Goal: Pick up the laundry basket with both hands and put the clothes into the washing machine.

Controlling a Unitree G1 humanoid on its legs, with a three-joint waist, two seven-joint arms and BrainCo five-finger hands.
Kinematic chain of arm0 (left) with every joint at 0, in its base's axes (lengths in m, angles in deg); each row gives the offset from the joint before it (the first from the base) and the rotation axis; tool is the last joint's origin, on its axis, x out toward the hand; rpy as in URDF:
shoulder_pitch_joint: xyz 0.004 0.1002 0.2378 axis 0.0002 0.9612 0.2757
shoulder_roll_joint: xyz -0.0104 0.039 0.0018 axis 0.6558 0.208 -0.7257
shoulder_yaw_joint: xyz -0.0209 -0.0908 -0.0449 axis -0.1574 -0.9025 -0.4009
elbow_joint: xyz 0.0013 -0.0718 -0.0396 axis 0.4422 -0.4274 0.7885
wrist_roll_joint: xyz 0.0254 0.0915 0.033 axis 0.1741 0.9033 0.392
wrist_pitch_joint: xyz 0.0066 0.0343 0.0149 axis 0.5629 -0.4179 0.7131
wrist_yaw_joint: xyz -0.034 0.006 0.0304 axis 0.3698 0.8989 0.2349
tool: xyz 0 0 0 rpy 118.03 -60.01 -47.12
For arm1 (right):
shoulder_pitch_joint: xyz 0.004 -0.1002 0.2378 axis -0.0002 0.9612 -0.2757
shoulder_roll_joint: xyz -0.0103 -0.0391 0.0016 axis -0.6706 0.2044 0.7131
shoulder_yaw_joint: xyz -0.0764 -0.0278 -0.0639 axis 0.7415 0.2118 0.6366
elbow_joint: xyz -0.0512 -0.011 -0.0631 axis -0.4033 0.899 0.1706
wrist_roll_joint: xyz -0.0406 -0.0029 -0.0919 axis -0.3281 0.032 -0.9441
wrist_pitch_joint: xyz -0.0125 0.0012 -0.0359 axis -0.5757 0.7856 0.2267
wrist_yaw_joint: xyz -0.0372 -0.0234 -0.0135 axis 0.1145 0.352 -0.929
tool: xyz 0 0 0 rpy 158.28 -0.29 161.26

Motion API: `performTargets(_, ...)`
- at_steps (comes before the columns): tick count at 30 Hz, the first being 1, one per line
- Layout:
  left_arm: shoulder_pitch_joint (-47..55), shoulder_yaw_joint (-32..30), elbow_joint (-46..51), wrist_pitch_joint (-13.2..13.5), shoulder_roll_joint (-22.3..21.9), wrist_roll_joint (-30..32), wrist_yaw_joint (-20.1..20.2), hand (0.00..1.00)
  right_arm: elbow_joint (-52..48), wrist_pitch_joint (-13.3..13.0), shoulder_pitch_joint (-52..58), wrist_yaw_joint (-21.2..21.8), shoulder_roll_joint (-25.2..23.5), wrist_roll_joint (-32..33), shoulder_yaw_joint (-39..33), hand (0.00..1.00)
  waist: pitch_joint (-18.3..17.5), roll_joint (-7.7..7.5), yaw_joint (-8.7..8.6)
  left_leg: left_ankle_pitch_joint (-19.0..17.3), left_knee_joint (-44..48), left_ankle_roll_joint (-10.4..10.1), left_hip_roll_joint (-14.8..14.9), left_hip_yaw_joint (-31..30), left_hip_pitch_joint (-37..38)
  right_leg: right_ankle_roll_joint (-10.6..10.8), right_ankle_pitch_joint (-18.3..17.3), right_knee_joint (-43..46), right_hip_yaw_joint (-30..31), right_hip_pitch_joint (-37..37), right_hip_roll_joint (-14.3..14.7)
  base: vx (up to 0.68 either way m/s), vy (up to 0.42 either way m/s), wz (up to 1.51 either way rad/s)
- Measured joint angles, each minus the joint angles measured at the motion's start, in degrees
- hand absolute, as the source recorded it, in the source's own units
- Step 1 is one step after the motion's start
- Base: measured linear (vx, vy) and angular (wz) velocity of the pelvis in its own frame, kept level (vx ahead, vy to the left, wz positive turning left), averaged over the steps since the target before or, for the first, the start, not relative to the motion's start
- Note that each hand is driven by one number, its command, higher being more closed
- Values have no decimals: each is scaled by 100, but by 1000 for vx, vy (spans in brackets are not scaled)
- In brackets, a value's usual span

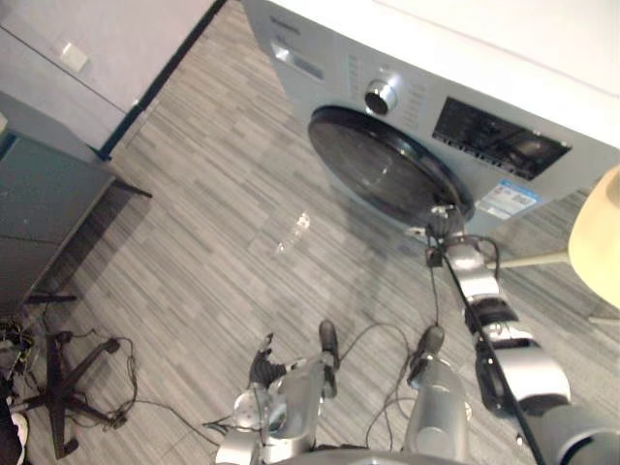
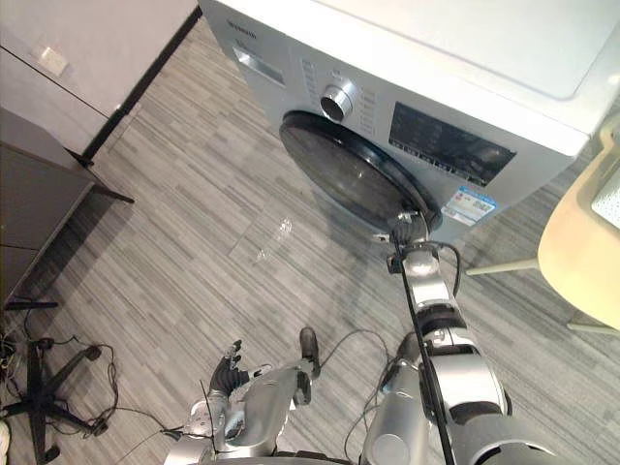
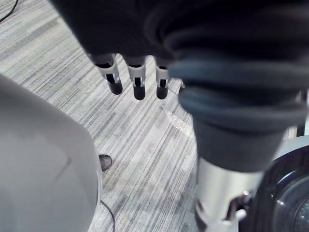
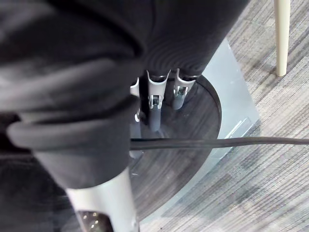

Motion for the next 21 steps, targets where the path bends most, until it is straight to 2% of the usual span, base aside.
performTargets(3, -81, 134, 25, 4, -18, -62, 4, 0, 500, 14, -532, 76, 171, -158, 20, 0, 148, 118, 14, 180, -221, -61, 5, -28, -75, 68, 36, -103, -20, -91, 44, -180, -40, 7)
performTargets(7, -304, 130, 18, 4, -93, -175, -6, 0, 443, 41, -701, 63, 343, -386, -74, 0, 215, 191, 1, 455, -545, -88, 74, 34, -179, 92, 145, -200, -84, -246, 114, -141, -40, 9)
performTargets(10, -447, 80, -69, -1, -197, -185, -19, 0, -464, 159, -356, -72, 306, -322, -233, 0, 225, 176, 12, 545, -650, -145, 190, 303, -181, 63, 257, -401, -59, -264, 211, -88, -41, -8)
performTargets(12, -488, 7, -112, -5, -207, -228, -49, 0, -1728, 160, 393, -325, 209, -287, -388, 0, 278, 96, -20, 554, -646, -157, 207, 356, -160, 93, 309, -446, -6, -263, 244, -9, -21, -13)
performTargets(15, -541, -136, -156, -11, -214, -226, -128, 0, -2642, 142, 845, -509, 34, -204, -814, 0, 335, -1, -112, 563, -686, -160, 217, 415, -117, 66, 400, -535, 44, -249, 294, 43, -8, -14)
performTargets(17, -560, -172, -172, -11, -187, -224, -139, 0, -2722, 133, 924, -618, -10, -198, -988, 0, 355, -73, -184, 595, -736, -153, 213, 425, -49, 62, 405, -534, 57, -214, 306, 74, -2, -8)
performTargets(21, -619, -172, -174, -2, -183, -223, -137, 0, -2721, 133, 1034, -838, -2, -188, -1172, 0, 342, -172, -182, 612, -733, -126, 202, 473, 55, 66, 406, -487, 120, -176, 328, 85, 2, -8)
